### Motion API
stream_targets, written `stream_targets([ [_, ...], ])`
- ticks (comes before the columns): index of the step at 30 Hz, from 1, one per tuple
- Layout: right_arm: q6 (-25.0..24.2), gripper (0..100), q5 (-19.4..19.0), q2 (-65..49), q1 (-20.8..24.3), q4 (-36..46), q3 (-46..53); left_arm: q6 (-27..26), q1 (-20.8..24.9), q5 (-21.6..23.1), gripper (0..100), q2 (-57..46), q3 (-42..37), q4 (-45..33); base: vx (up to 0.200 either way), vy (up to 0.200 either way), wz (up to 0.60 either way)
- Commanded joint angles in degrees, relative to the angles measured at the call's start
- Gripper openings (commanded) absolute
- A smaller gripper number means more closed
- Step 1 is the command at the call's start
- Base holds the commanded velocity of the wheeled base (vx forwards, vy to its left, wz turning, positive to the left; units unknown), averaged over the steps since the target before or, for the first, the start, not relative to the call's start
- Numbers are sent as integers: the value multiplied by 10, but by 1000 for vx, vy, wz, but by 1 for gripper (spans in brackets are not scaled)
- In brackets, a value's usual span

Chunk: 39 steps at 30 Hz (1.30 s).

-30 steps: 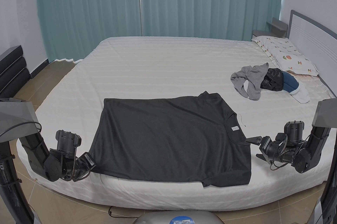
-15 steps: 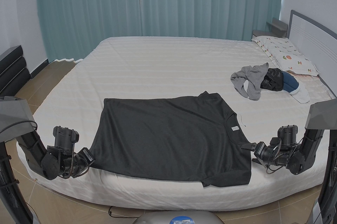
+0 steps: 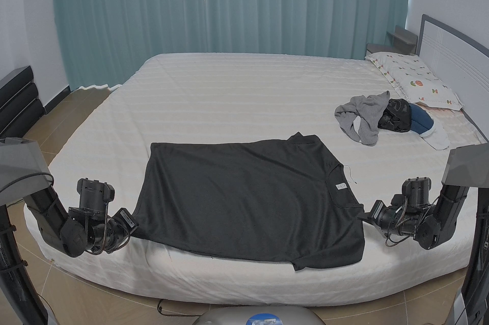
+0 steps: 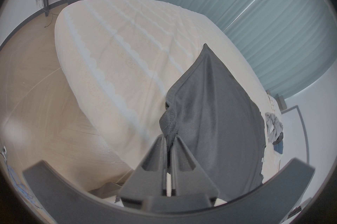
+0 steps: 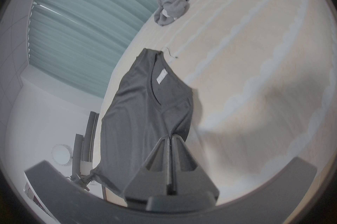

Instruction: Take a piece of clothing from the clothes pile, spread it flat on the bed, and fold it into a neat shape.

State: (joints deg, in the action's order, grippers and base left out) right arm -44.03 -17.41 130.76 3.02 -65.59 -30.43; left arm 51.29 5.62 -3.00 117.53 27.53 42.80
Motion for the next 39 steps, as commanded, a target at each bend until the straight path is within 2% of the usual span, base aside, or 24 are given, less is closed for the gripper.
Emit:
stream_targets([
  [1, -1, 0, 17, -10, 0, 2, -34, 17, -5, -1, 0, 5, 19, 1, 0, 0, 0],
  [3, -1, 0, 32, -7, 2, 9, -70, 30, -14, 0, 0, 7, 34, 2, 0, 0, 0],
  [9, -3, 0, 33, 14, 7, 63, -162, 77, -23, -1, 0, 19, 56, 40, 0, 0, 0],
  [13, -2, 0, 37, 28, 8, 81, -196, 80, -23, -1, 0, 28, 55, 56, 0, 0, 0],
  [14, -2, 0, 50, 62, 15, 103, -246, 80, -23, -1, 0, 41, 56, 70, 0, 0, 0],
  [19, -1, 0, 83, 111, 30, 121, -317, 81, -22, 0, 0, 49, 55, 77, 0, 0, 0],
  [24, 0, 0, 89, 136, 41, 117, -342, 82, -20, 1, 0, 54, 55, 77, 0, 0, 0],
  [25, 0, 100, 89, 136, 42, 114, -340, 82, -20, 1, 0, 55, 55, 77, 0, 0, 0],
  [33, -2, 100, 80, 90, 24, 83, -302, 83, -18, 1, 0, 55, 53, 77, 0, 0, 0],
  [37, -3, 100, 59, 47, 18, 88, -260, 83, -19, 1, 0, 53, 53, 78, 0, 0, 0],
  [39, -2, 100, 30, 11, 17, 88, -200, 83, -21, 1, 0, 50, 53, 78, 0, 0, 0],
])
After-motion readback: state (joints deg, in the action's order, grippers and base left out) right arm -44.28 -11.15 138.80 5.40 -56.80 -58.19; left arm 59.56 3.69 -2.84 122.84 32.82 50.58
